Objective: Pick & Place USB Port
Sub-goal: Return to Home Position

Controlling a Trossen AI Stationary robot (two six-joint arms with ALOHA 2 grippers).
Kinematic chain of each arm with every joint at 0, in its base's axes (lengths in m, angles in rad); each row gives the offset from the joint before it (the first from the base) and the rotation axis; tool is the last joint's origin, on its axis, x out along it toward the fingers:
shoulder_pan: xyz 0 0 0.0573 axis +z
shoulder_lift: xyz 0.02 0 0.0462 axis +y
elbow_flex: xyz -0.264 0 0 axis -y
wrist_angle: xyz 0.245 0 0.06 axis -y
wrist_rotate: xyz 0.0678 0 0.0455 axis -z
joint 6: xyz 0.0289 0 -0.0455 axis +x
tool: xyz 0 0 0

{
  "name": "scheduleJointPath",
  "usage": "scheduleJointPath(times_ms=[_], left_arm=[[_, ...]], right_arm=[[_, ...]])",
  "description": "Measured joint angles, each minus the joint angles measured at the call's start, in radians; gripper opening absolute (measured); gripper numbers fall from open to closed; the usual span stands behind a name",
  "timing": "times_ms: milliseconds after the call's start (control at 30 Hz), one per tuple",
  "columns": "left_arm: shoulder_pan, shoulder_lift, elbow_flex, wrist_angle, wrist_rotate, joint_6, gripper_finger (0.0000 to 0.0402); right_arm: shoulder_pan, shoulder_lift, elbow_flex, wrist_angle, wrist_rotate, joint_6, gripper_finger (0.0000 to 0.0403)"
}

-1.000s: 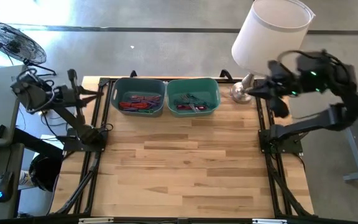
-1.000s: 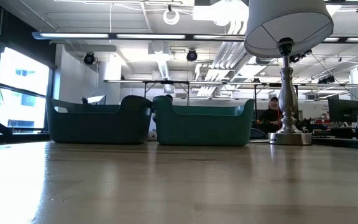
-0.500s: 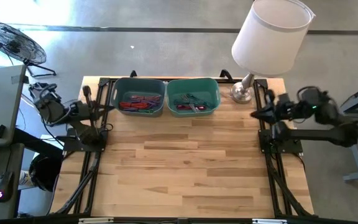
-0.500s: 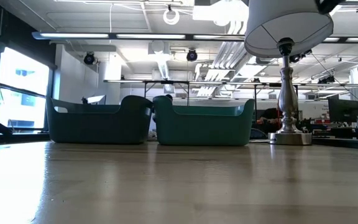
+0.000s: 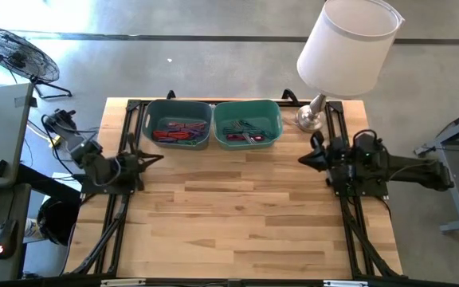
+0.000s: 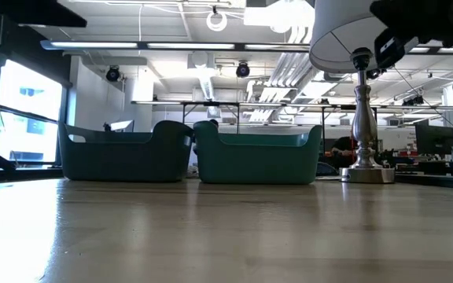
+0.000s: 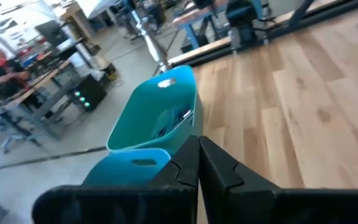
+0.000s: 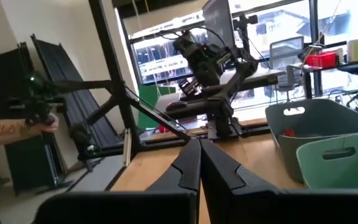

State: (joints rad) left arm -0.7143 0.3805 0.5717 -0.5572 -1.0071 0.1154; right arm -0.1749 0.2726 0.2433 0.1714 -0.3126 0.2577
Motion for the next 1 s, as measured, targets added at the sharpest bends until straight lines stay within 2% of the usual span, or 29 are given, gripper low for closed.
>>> scheduleJointPath(times_ms=[267, 467, 600, 800, 1000], left_arm=[[0.000, 0.000, -0.112, 0.134, -0.019, -0.008, 0.0000], [0.000, 0.000, -0.126, 0.143, -0.015, -0.008, 0.0000], [0.000, 0.000, -0.126, 0.140, -0.005, -0.008, 0.0000], [0.000, 0.000, -0.126, 0.136, 0.002, -0.008, 0.0000], [0.000, 0.000, -0.126, 0.136, 0.004, -0.009, 0.0000]], right_arm=[[0.000, 0.000, -0.078, 0.033, 0.053, -0.041, 0.0000], [0.000, 0.000, -0.170, 0.061, 0.142, -0.056, 0.0000], [0.000, 0.000, -0.231, 0.130, 0.148, -0.063, 0.0000], [-0.002, 0.000, -0.234, 0.119, 0.150, -0.129, 0.0000], [-0.002, 0.002, -0.234, -0.009, 0.236, -0.130, 0.0000]])
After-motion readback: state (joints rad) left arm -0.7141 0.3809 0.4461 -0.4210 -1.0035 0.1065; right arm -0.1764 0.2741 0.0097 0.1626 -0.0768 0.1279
